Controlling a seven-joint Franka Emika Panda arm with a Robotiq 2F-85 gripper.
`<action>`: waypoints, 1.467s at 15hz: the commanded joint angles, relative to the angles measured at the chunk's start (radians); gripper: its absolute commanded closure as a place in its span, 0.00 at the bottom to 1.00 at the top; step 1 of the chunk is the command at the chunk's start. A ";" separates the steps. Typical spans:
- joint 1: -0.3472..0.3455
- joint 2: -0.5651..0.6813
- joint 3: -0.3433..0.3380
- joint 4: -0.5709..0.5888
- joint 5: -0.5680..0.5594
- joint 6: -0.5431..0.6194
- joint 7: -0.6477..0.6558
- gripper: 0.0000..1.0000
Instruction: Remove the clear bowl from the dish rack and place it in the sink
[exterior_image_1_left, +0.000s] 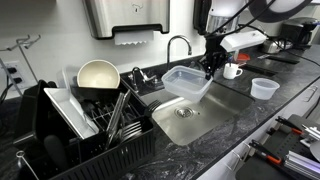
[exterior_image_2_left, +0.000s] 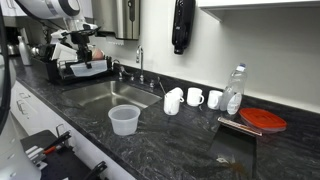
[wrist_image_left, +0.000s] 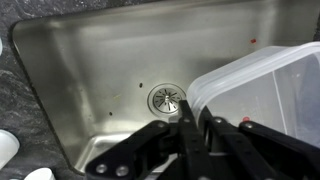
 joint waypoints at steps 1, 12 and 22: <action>-0.018 0.023 -0.011 -0.047 0.066 0.074 -0.011 0.97; -0.034 0.258 -0.058 -0.018 0.064 0.179 -0.055 0.97; 0.013 0.421 -0.075 0.052 0.044 0.155 -0.083 0.97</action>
